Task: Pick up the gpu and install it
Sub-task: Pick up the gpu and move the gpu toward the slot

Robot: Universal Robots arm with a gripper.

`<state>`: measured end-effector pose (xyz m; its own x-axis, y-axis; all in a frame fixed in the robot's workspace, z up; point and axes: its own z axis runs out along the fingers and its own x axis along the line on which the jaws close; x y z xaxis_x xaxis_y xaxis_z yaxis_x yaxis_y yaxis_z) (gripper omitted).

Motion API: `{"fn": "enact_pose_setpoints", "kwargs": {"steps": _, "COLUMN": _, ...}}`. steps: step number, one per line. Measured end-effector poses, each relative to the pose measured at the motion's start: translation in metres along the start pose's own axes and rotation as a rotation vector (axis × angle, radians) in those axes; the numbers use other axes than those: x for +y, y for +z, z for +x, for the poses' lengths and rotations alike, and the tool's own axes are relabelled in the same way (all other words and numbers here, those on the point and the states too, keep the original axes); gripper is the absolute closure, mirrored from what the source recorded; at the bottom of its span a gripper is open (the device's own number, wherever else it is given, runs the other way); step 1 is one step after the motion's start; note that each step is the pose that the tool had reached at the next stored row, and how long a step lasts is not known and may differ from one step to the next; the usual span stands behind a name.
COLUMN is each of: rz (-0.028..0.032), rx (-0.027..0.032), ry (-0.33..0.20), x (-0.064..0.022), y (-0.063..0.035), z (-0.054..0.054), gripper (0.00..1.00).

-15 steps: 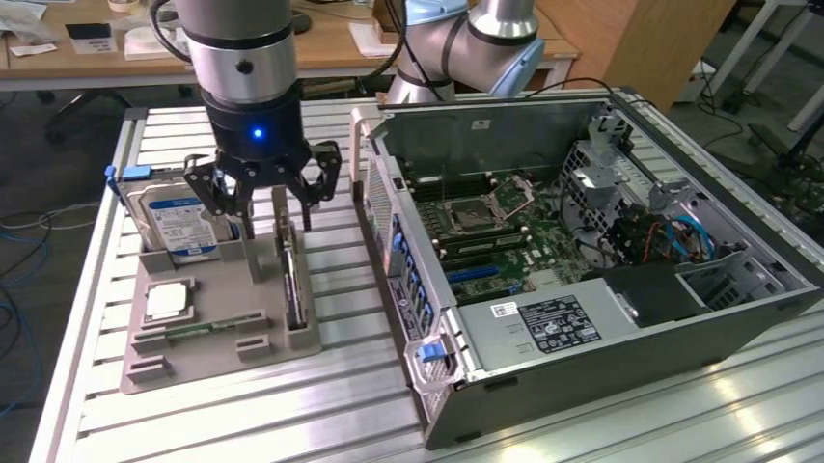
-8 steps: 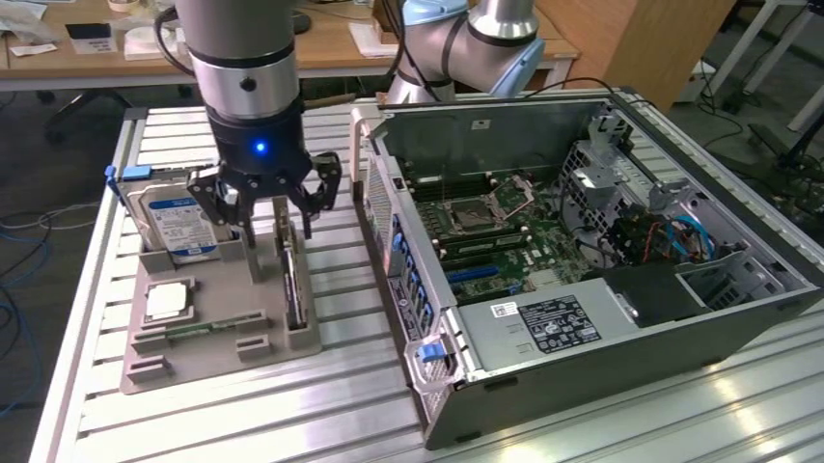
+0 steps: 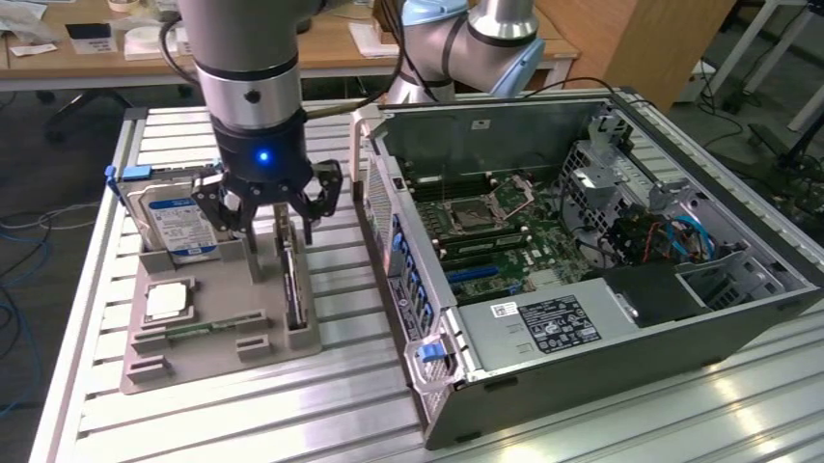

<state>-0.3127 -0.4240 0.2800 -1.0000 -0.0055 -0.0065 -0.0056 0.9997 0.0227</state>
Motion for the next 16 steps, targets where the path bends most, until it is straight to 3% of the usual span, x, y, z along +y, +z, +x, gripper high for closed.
{"fn": "enact_pose_setpoints", "kwargs": {"steps": 16, "rz": -0.0001, "rx": 0.0041, "ry": 0.000, "x": -0.0025, "y": 0.0192, "z": -0.001, "gripper": 0.35}}
